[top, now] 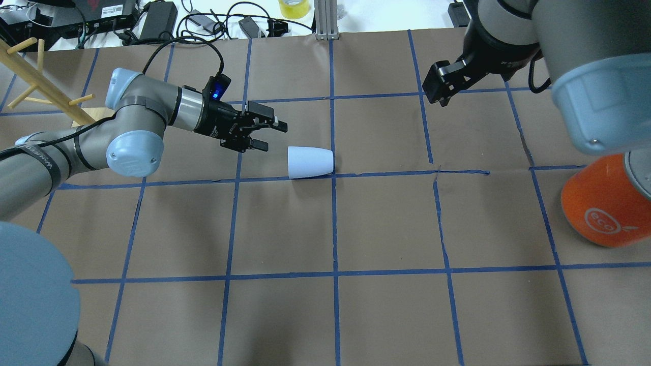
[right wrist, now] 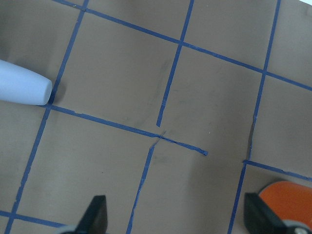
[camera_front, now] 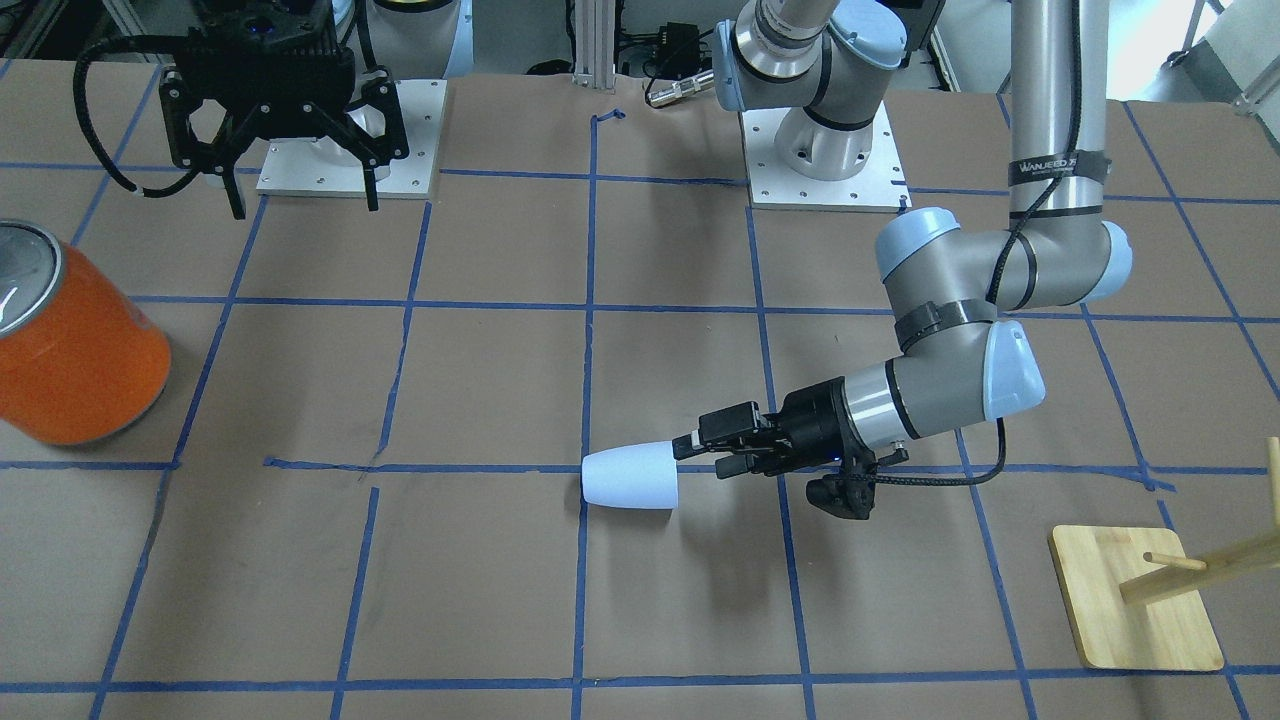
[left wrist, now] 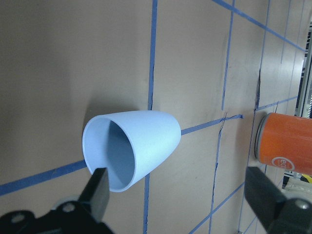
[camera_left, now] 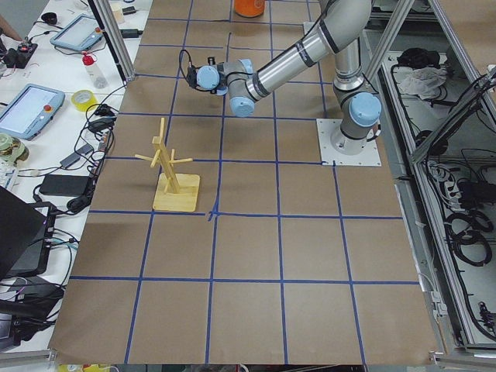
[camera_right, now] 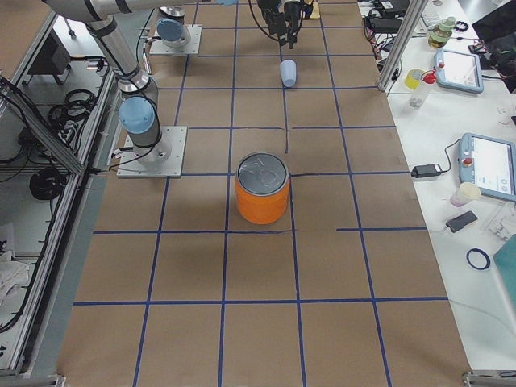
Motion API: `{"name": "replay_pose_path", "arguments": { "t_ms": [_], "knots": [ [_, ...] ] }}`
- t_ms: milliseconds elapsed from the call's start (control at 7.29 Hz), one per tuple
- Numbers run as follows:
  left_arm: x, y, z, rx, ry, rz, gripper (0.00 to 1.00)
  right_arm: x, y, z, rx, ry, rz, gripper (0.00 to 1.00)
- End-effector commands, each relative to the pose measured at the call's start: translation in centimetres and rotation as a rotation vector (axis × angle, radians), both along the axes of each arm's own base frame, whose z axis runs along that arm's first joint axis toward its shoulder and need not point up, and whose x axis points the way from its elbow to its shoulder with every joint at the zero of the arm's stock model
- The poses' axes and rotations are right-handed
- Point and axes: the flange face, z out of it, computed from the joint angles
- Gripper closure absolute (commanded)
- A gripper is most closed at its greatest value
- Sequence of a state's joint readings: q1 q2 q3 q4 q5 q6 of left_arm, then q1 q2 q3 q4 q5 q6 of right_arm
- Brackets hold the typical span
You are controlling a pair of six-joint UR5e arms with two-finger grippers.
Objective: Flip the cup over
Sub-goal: 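Reach the left gripper to the lying cup's closed end while right arm withdraws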
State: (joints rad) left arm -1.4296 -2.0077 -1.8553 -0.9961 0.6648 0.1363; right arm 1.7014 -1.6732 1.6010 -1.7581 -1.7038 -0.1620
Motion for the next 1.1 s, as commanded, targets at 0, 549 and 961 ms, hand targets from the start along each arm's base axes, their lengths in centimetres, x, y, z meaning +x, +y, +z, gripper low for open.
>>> {"name": "replay_pose_path", "arguments": {
  "t_ms": [0, 549, 961],
  "knots": [
    [-1.2, -0.3, -3.2, 0.025, 0.056, -0.009, 0.08, -2.0, -0.6, 0.4, 0.022, -0.033, -0.072, 0.0],
    [-4.0, 0.2, -5.3, 0.049, 0.062, -0.052, 0.09, -4.1, -0.9, 0.2, 0.051, -0.103, -0.246, 0.0],
    [-5.0, 0.0, -4.6, 0.024, 0.09, -0.055, 0.66, -3.9, -0.8, 0.1, 0.061, -0.117, -0.242, 0.0]
  ]
}}
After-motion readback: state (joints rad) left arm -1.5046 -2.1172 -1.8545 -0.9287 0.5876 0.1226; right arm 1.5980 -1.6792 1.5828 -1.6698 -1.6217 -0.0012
